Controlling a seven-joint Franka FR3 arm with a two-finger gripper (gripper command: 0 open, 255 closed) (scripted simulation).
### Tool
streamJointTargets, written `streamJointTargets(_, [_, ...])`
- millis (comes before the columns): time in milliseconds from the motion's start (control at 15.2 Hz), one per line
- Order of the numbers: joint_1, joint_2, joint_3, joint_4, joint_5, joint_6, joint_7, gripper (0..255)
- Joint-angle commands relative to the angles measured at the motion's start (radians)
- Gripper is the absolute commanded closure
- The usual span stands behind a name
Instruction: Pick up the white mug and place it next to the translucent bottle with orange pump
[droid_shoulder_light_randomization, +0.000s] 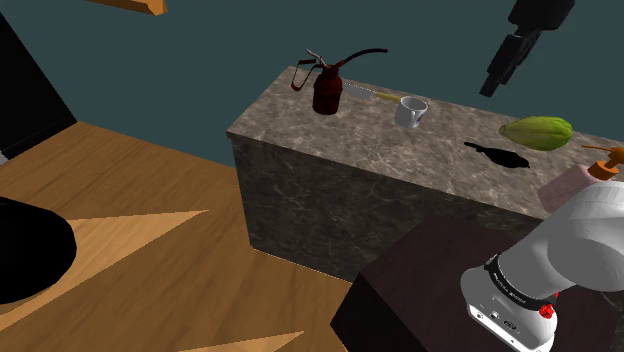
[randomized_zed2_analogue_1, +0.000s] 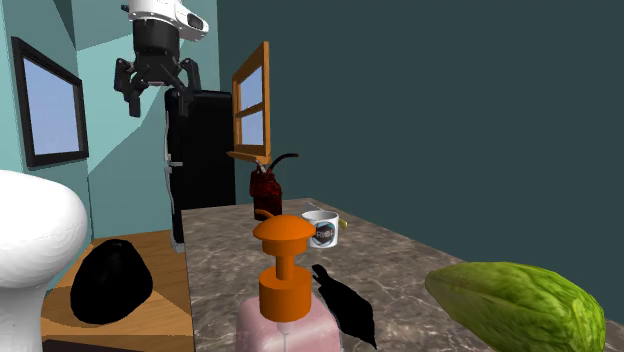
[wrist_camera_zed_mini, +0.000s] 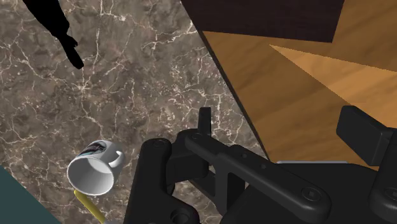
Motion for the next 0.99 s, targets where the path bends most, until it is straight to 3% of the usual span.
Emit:
streamJointTargets(0, [0.0,0.0,0.0,0.0,0.0,0.0,0.0,0])
streamJointTargets(924, [-0.038,0.352,-0.222,0.034,-0.081,0.326,-0.234,0])
